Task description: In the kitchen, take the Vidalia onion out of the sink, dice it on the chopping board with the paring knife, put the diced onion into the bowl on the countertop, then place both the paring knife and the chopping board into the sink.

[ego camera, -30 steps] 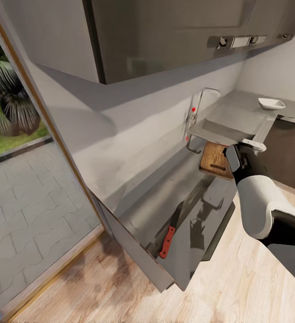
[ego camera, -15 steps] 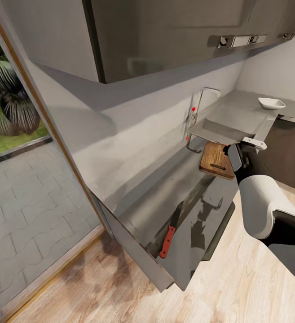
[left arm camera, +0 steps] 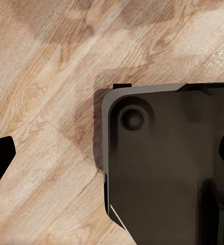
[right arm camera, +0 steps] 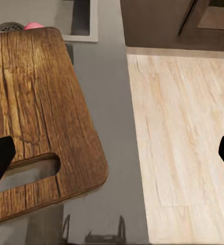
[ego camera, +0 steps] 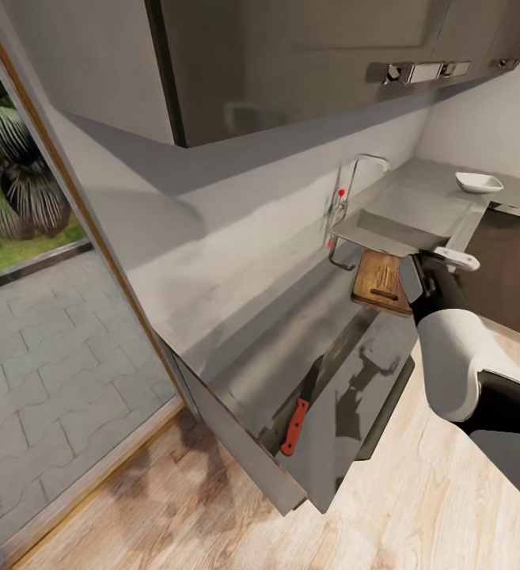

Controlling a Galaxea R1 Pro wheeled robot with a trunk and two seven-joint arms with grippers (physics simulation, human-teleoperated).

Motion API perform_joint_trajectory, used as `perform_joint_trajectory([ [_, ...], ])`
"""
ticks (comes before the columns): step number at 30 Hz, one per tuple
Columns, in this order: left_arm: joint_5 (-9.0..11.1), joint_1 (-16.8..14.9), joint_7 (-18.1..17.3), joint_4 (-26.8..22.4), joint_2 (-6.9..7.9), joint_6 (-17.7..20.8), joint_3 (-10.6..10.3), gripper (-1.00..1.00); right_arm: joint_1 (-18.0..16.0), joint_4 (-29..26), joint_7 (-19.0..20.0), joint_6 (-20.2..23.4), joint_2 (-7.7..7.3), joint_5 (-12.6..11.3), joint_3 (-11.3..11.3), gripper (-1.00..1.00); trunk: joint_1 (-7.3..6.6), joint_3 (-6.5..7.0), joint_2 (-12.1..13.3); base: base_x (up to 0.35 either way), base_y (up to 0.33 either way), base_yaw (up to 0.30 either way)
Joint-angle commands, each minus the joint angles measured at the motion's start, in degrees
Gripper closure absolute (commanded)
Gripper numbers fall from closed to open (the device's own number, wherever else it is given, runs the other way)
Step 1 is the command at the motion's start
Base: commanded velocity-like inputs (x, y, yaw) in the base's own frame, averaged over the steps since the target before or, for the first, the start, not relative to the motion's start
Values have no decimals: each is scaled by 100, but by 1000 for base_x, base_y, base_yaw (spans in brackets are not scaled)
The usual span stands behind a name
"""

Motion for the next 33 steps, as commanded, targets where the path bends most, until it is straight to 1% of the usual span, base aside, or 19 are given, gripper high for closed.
perform_joint_trajectory([
  [1, 5, 1, -8, -5, 1, -10, -1, -100, -4, -8, -155, 38, 30, -32, -5, -100, 3, -9, -10, 0, 0, 0],
  [2, 5, 1, -8, -5, 1, -10, -1, -100, -4, -13, -311, 39, 66, -80, -9, -100, 3, -9, -10, 0, 0, 0],
  [3, 5, 1, -8, -5, 1, -10, -1, -100, -5, -29, -589, 40, 124, -216, -12, -100, 3, -9, -10, 0, 0, 0],
  [4, 5, 1, -8, -5, 1, -10, -1, -100, -5, -35, -692, 40, 145, -284, -12, -100, 3, -9, -10, 0, 0, 0],
  [5, 5, 1, -8, -5, 1, -10, -1, -100, -5, -48, -905, 40, 181, -462, -11, -100, 3, -9, -10, 0, 0, 0],
  [6, 5, 1, -8, -5, 1, -10, -1, -100, -5, -52, -1013, 40, 196, -567, -10, -100, 3, -9, -10, 0, 0, 0],
  [7, 5, 1, -8, -5, 1, -10, -1, -100, -4, -63, -1419, 41, 231, -1061, -7, -100, 3, -9, -10, 0, 0, 0],
  [8, 5, 1, -8, -5, 1, -10, -1, -100, -4, -65, -1596, 39, 240, -1323, -7, -100, 3, -9, -10, 0, 0, 0],
  [10, 5, 1, -8, -5, 1, -10, -1, -100, -6, -70, -1901, 35, 250, -1782, -6, -100, 3, -9, -10, 0, 0, 0],
  [12, 5, 1, -8, -5, 1, -10, -1, -100, -7, -76, -2221, 33, 254, -2170, -9, -100, 3, -9, -10, 0, 0, 0],
  [13, 5, 1, -8, -7, 1, -10, -1, -100, -5, -79, -2358, 32, 259, -2325, -10, -100, 3, -9, -10, 0, 0, 0],
  [15, 5, 1, -8, -6, 1, -10, -1, -100, -5, -86, -2439, 30, 267, -2424, -8, -100, 3, -9, -10, 0, 0, 0],
  [18, 5, 1, -8, -6, 1, -10, -1, -100, -5, -95, -2489, 18, 299, -2485, -7, -100, 3, -9, -10, 0, 0, 0],
  [20, 5, 1, -8, -8, 1, -10, -1, -100, -4, -101, -2511, -82, 326, -2512, -6, -100, 3, -9, -10, 0, 0, 0],
  [25, 5, 1, -8, -7, 1, -10, -1, -100, -5, -104, -2525, -319, 346, -2532, -6, -100, 3, -9, -10, 0, 0, 0],
  [33, 5, 1, -8, -9, 1, -10, -1, -100, -5, -96, -2530, -367, 352, -2521, -6, -100, 3, -9, -10, 31, 0, 0],
])
